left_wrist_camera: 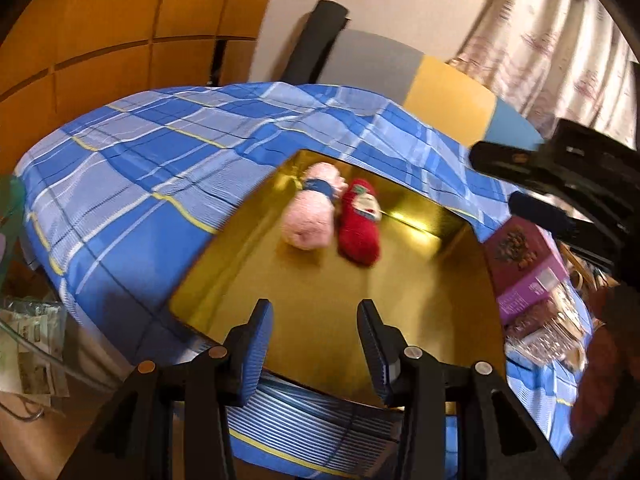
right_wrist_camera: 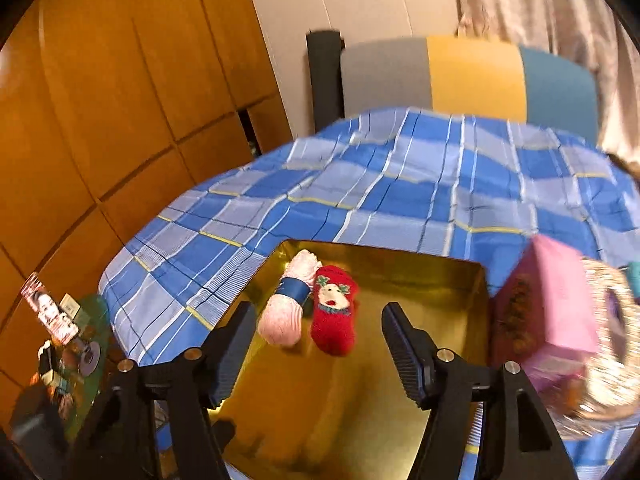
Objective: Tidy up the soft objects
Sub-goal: 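Lower the red sock into the gold tray beside the towel, open right tool, then grasp the beige rolled cloth with the right tool and lift it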
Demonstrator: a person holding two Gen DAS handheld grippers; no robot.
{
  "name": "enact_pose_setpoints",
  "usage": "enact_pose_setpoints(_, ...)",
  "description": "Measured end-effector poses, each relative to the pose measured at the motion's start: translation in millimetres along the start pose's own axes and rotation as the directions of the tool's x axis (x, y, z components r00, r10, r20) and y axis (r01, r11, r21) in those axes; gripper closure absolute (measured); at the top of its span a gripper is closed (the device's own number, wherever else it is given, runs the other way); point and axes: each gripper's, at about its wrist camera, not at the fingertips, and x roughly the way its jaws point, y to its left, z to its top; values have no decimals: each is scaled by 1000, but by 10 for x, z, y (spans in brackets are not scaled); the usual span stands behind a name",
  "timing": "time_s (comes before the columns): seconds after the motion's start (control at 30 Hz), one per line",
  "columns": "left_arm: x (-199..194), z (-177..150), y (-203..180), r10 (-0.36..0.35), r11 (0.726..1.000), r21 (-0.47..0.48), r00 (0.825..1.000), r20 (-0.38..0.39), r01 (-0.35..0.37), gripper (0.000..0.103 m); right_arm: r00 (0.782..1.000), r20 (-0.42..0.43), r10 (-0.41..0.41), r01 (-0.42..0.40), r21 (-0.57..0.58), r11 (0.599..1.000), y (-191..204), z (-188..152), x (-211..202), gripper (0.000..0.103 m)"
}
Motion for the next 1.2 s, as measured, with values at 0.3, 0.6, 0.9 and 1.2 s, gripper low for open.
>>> enact_pose_setpoints(0.3,7,-314,-672,-194,951,225,975,-109,215,59,986,86,-140,139,16,990,-579,-479,-885,35)
enact_pose_setpoints(0.6,-154,-735,-1271,-336,842,368,917,-215,395,59,950,18,-313,298,255,920,-1707,-1048,-1414,33)
enact_pose_setpoints(0.9,-143,-1126,-1718,-350,787,413,884,-311,457,59,886,-157,-436,457,450,767,-2783,-1823,-1548,33)
enact_pose_setpoints(1.2,-130,-1252,-1924,-309,783,443,892,-330,436,59,889,-138,-436,403,687,605,-3673,-1922,-1838,28)
